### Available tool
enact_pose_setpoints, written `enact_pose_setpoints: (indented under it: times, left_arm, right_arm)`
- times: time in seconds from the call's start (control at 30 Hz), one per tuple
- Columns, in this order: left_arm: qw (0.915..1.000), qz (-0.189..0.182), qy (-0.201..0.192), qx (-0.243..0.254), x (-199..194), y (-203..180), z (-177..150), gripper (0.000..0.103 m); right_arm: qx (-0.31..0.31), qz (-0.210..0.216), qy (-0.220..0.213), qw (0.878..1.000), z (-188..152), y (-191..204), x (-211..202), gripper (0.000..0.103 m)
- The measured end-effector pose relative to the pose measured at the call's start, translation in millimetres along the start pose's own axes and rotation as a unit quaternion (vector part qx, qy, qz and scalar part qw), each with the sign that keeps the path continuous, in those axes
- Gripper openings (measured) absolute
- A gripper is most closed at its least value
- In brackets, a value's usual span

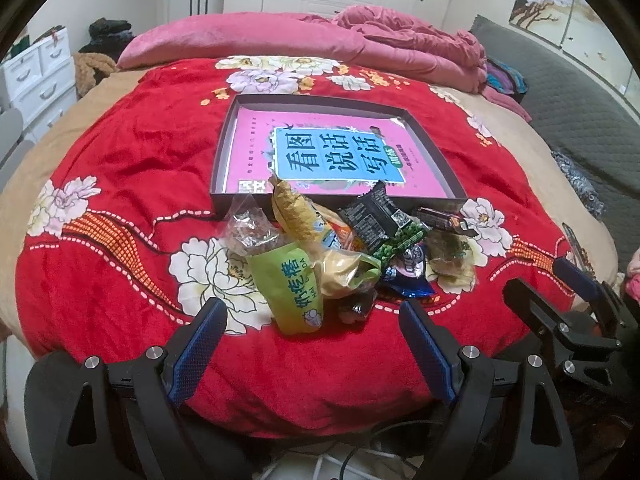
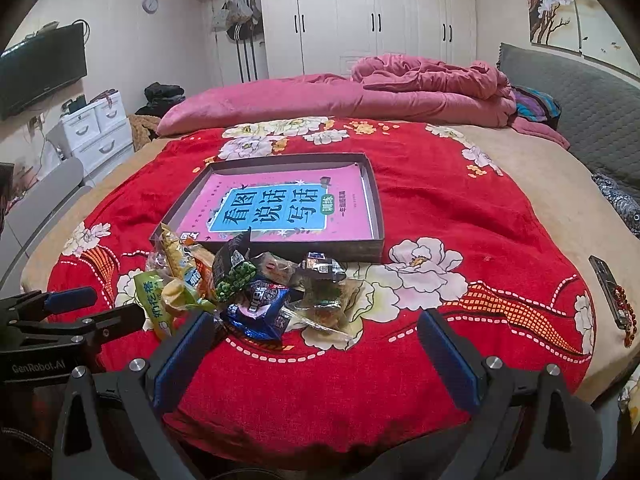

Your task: Organize snacks

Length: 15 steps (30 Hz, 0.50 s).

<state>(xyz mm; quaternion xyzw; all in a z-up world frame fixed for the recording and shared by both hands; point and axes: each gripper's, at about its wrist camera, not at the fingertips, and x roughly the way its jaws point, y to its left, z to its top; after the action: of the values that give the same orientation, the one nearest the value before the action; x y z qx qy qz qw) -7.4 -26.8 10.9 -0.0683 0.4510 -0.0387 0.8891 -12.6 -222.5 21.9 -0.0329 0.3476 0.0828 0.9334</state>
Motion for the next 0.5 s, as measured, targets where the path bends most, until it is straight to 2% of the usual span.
enact_pose_setpoints:
  times: [0.3,0.5]
  left_arm:
    - [0.9996,-0.020,0.017,-0.012,8,2,1,0.088]
    - [0.9992,-0.017,0.028,-0.023,21,2,5,0.088]
  right_arm:
    - [0.002,0.000,0.000,1.000,1,-1,3,0.102]
    - [0.014,0.001,0.003,1.000,4,-8,13,0.102]
